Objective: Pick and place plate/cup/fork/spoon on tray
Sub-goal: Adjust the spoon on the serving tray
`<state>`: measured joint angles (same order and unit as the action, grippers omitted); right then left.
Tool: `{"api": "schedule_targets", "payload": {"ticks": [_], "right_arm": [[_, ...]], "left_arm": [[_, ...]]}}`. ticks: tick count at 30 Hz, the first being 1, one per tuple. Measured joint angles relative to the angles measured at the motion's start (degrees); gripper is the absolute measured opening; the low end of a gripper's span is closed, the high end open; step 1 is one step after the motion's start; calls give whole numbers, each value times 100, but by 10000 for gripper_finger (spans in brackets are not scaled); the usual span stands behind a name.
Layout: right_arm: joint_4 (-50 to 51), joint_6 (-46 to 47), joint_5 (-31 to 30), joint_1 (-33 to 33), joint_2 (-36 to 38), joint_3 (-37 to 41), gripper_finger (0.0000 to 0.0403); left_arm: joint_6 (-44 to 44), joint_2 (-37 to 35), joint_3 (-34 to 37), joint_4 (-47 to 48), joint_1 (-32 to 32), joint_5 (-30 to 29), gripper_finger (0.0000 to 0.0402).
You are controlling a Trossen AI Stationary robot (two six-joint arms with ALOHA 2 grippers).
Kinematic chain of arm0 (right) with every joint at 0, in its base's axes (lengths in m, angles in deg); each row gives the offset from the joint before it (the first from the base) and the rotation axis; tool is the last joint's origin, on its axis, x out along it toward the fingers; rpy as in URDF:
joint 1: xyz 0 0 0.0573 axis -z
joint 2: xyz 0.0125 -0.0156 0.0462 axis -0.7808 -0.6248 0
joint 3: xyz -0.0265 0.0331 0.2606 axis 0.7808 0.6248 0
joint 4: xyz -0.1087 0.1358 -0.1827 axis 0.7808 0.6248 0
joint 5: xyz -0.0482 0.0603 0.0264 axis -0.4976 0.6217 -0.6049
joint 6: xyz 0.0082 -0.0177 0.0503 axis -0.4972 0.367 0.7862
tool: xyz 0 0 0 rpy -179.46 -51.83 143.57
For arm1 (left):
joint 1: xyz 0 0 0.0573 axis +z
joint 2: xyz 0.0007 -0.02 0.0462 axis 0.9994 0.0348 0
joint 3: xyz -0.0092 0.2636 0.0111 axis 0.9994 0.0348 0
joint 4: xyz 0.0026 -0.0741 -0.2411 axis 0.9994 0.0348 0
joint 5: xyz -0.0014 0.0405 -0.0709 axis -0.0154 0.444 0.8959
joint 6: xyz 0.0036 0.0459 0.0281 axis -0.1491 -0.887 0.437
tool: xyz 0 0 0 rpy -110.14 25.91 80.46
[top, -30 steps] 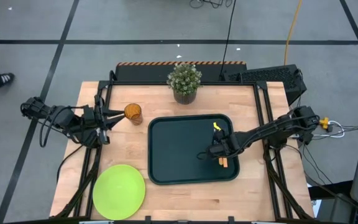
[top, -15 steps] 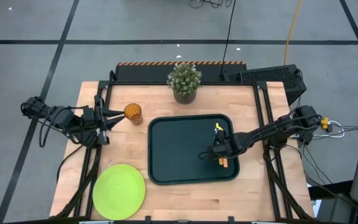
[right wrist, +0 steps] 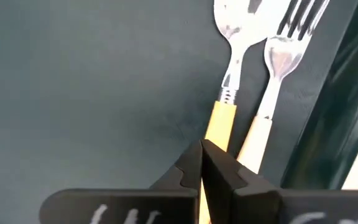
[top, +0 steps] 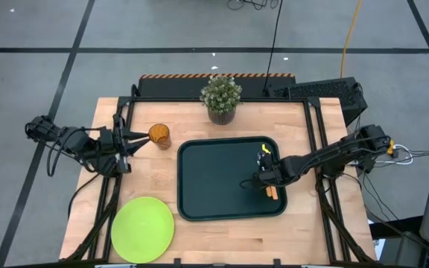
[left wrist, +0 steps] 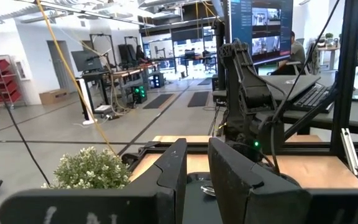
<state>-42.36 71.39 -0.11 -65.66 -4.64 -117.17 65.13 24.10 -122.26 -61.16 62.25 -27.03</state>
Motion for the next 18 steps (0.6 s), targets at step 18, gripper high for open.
{"api": "schedule_targets", "payload": {"ticks": [18], "right_arm": [[140, 230, -78, -2, -16, 205, 0]], "left_arm": [[-1, -2, 0, -2, 0, -2, 72]]}}
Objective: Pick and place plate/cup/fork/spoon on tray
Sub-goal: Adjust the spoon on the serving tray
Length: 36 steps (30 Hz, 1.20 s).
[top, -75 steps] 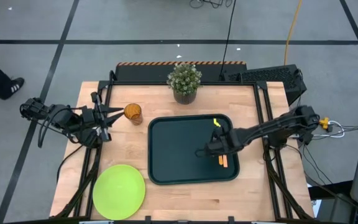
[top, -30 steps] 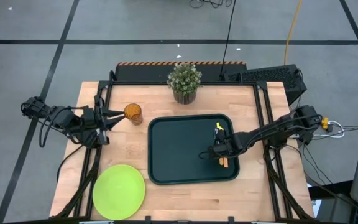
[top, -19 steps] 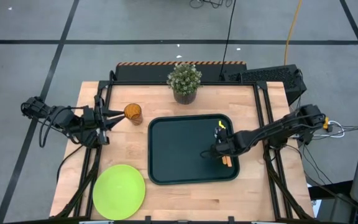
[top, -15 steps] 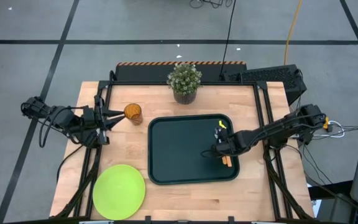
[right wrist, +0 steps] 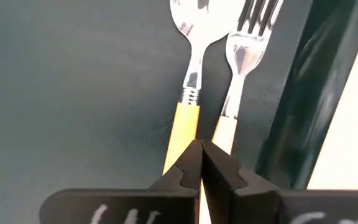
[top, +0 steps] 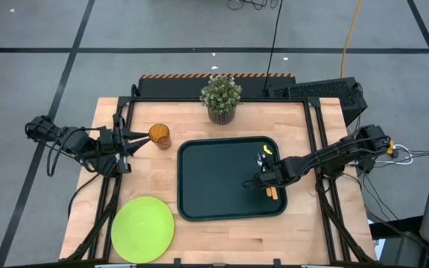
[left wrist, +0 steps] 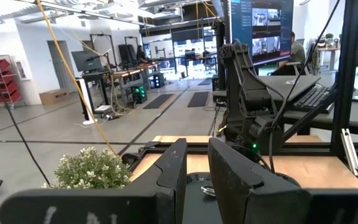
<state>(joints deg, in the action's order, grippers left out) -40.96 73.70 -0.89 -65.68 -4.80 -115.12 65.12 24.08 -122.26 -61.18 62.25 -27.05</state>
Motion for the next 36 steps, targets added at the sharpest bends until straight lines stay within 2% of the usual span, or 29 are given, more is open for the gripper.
{"api": "schedule_targets", "payload": {"ticks": [6, 23, 28, 36], "right_arm": [[-599, 64, 112, -2, 12, 295, 0], [-713, 294, 313, -141, -6, 327, 0], [-882, 327, 571, -182, -6, 327, 0], [-868, 238, 563, -225, -6, 324, 0]], "left_arm": [[-6, 0, 0, 0, 0, 0, 72], [-40, 0, 0, 0, 1, -2, 72], [-60, 0, 0, 0, 0, -2, 72], [-95, 1, 0, 0, 0, -2, 72]]}}
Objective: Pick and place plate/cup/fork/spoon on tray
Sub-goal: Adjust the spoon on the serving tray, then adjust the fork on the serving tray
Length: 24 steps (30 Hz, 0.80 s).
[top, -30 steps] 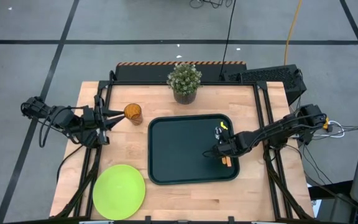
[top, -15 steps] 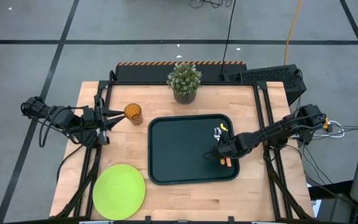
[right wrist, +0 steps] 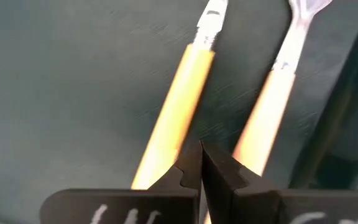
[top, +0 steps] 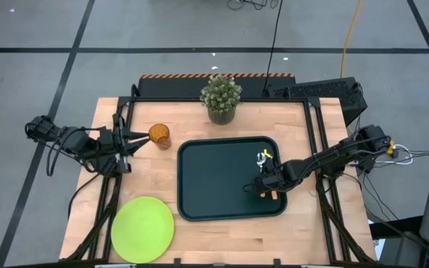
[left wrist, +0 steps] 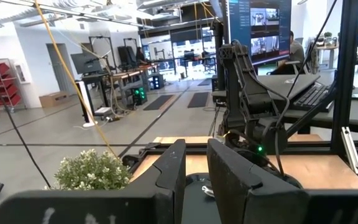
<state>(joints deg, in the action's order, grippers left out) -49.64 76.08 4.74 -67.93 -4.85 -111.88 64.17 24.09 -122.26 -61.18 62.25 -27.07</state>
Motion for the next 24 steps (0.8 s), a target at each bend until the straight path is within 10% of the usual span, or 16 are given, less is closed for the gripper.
{"api": "schedule_targets", "payload": {"ticks": [24], "right_arm": [[698, -1221, -1449, 1002, 592, -7, 0]], "left_arm": [[-106, -1, 0, -140, 1, -2, 72]]}}
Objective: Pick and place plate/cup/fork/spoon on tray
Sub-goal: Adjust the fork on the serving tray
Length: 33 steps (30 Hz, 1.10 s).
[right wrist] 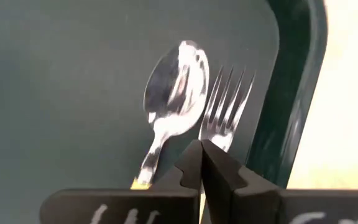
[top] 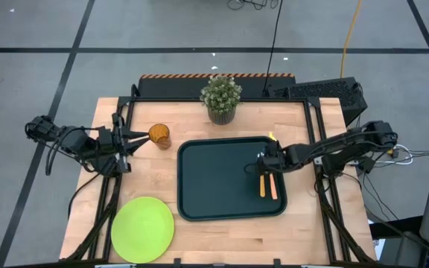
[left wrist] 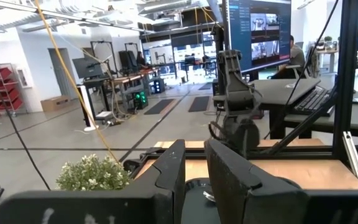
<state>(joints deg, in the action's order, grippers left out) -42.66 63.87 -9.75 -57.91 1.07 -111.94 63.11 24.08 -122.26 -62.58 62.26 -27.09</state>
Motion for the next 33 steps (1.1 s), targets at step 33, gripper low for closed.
{"api": "schedule_targets", "payload": {"ticks": [33], "right_arm": [[-772, -906, -355, 736, -127, 437, 0]], "left_arm": [[-78, 7, 0, 11, 1, 0, 72]]}}
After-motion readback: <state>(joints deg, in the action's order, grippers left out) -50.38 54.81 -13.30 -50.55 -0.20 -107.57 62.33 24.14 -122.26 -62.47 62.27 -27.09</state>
